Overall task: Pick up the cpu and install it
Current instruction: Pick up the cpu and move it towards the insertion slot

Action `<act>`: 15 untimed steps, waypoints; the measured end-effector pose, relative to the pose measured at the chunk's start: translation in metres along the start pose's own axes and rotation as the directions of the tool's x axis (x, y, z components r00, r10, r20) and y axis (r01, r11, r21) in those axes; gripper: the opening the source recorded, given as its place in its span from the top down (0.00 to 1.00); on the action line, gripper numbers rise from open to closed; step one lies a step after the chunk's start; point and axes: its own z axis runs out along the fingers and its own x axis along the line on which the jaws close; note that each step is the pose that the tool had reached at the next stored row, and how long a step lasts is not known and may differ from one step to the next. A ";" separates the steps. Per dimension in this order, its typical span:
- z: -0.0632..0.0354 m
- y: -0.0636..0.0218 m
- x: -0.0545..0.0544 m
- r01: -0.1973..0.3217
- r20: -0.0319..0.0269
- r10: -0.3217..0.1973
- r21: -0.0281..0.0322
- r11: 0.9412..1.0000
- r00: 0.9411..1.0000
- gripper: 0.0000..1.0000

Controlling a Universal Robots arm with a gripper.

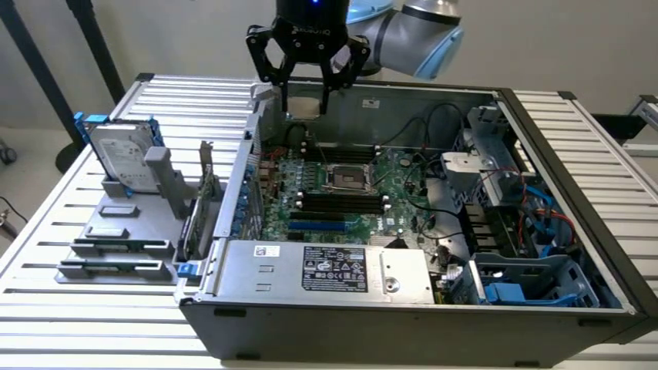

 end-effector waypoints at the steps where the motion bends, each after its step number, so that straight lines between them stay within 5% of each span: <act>1: 0.0009 0.0023 -0.003 0.000 0.000 0.000 0.000 1.000 1.000 0.45; 15: 0.0064 0.0182 -0.042 -0.003 0.001 0.003 0.001 1.000 1.000 0.45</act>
